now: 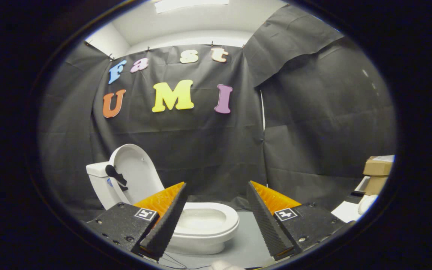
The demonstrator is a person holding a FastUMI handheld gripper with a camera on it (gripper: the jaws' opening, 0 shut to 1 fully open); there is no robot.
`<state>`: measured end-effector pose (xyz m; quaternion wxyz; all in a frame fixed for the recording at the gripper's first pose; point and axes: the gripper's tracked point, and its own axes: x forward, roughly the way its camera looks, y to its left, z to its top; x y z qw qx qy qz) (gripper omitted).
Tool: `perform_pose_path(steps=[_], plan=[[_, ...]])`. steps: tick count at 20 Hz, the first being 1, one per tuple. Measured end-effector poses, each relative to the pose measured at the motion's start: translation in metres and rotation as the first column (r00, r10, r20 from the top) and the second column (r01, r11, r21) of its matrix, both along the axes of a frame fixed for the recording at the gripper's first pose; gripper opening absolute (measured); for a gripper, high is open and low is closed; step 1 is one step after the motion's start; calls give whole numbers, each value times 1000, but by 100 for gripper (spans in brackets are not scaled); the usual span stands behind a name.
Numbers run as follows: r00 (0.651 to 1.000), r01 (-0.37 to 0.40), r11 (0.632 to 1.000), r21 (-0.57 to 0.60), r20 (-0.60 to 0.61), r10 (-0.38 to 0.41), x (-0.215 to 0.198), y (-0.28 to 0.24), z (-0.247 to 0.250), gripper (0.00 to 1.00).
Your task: Open the toilet lid.
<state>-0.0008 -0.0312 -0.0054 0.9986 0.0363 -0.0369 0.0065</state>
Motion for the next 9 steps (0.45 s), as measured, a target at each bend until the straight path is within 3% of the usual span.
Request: perform_pose_path(steps=[9], plan=[[1000, -15, 1000, 12, 4, 15, 25, 5, 10, 99]])
